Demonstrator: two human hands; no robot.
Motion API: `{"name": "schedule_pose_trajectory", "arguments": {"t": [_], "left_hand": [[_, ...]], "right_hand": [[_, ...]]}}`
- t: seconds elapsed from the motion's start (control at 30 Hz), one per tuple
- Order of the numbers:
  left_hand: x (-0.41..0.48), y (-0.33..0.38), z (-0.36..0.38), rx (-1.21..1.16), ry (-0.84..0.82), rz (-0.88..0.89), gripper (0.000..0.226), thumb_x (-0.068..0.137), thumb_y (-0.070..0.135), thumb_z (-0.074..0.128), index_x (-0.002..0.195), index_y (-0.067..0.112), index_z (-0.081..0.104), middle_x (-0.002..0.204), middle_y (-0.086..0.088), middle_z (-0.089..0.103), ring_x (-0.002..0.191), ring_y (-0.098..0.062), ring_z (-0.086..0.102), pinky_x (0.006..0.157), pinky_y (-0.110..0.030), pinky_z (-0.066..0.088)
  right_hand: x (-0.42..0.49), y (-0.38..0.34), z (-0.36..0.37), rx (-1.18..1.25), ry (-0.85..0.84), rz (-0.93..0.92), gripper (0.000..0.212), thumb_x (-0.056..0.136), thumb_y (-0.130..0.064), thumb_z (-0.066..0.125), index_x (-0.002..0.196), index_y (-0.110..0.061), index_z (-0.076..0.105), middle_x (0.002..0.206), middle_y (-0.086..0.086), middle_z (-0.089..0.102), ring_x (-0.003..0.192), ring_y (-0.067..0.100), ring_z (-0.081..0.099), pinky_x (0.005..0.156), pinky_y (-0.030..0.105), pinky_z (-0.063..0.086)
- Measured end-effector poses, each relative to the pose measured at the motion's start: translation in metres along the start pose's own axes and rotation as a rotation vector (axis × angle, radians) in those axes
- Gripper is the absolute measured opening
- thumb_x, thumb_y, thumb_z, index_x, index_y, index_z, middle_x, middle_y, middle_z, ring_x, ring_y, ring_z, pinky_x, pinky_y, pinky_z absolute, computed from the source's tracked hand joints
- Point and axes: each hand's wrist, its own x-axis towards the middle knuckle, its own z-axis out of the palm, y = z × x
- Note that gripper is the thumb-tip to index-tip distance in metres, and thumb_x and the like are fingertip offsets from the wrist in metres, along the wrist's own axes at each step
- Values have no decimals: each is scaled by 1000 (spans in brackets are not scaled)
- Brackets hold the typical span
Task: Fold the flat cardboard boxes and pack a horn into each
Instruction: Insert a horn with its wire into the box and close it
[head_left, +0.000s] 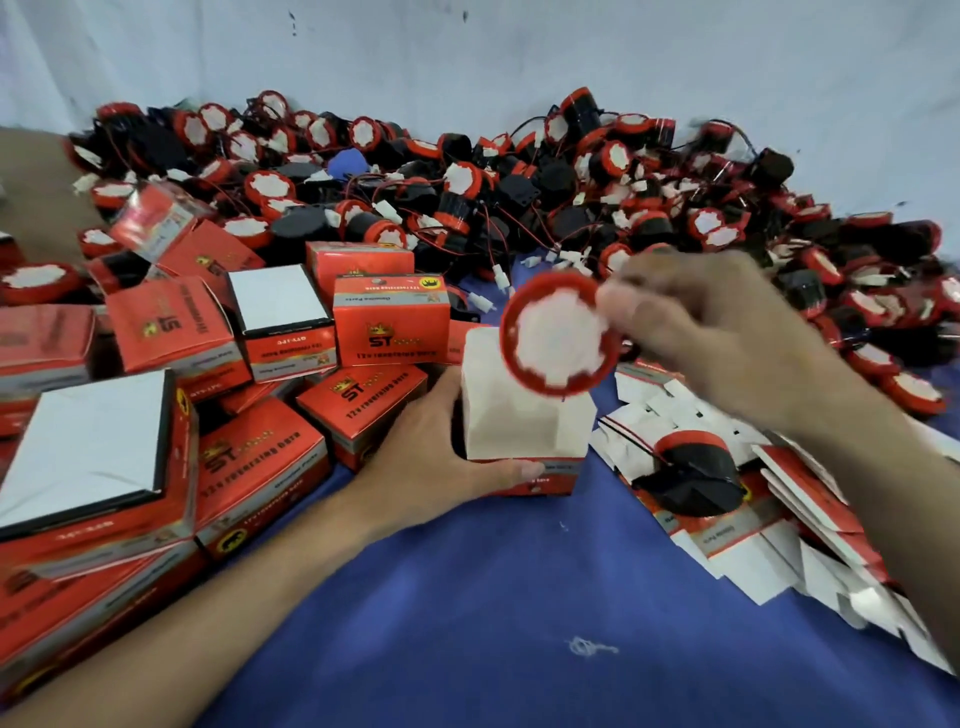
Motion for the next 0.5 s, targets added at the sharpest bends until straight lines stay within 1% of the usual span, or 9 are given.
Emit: {"name": "schedule_pose_trajectory", "arguments": {"t": [0.07, 0.1, 0.13, 0.2, 0.27, 0.33, 0.4, 0.43, 0.5], "left_hand": [[-1, 0, 1, 13, -26, 16, 80, 59, 33, 91, 125, 33, 46, 121, 14, 61, 113, -1, 56, 99, -31, 47], [-1, 1, 1, 32, -30, 20, 78, 57, 38, 91, 121, 37, 46, 118, 16, 62, 111, -1, 57, 97, -31, 47], [-1, 1, 0, 50, -31, 13, 76, 55, 44, 88, 118, 38, 46, 116, 17, 62, 108, 0, 58, 95, -30, 48], [0, 0, -1, 44, -32, -2, 74, 56, 46, 86, 118, 33, 48, 115, 18, 61, 107, 2, 57, 94, -31, 49], [0, -1, -1, 45, -43, -2, 75, 59, 41, 89, 121, 29, 48, 116, 18, 61, 107, 4, 57, 94, -31, 49], [-1, 0, 1, 74, -58, -1, 75, 60, 42, 88, 121, 28, 47, 116, 19, 60, 107, 4, 56, 94, -32, 49], [-3, 3, 1, 55, -88, -8, 70, 65, 49, 83, 120, 26, 46, 116, 17, 61, 108, 2, 57, 94, -34, 49], [-4, 4, 1, 14, -100, -13, 64, 70, 52, 77, 120, 25, 46, 116, 16, 62, 109, 1, 58, 94, -35, 49], [-6, 7, 1, -66, -105, -27, 54, 79, 53, 61, 120, 20, 47, 115, 13, 64, 112, -2, 57, 96, -36, 47]], "right_hand": [[-1, 7, 22, -270, -110, -22, 46, 84, -64, 42, 89, -25, 67, 53, -7, 48, 52, 15, 43, 51, 31, 31], [-4, 12, 33, -413, -163, -34, 47, 87, -61, 36, 102, -27, 66, 62, -8, 56, 61, 20, 50, 55, 33, 32], [-7, 16, 43, -550, -182, -38, 47, 91, -56, 29, 109, -30, 63, 76, -8, 63, 72, 24, 56, 58, 34, 35], [-8, 22, 50, -681, -187, -79, 45, 100, -44, 21, 111, -30, 62, 96, -4, 67, 86, 27, 61, 63, 38, 46], [-5, 26, 51, -724, -188, -64, 40, 102, -39, 28, 108, -28, 65, 95, -3, 65, 89, 27, 62, 60, 36, 47], [-7, 28, 59, -751, -173, -37, 53, 101, -44, 17, 104, -27, 68, 97, -5, 57, 102, 21, 56, 60, 30, 35], [-10, 29, 69, -859, -238, -35, 69, 94, -40, 0, 106, -29, 67, 92, -7, 46, 111, 19, 48, 60, 26, 29], [-12, 30, 70, -904, -257, -27, 69, 93, -39, -1, 104, -30, 66, 87, -7, 40, 109, 20, 48, 55, 24, 27], [-13, 31, 69, -971, -248, 80, 50, 100, -40, 17, 98, -29, 65, 82, -7, 32, 97, 21, 55, 46, 25, 15]]}}
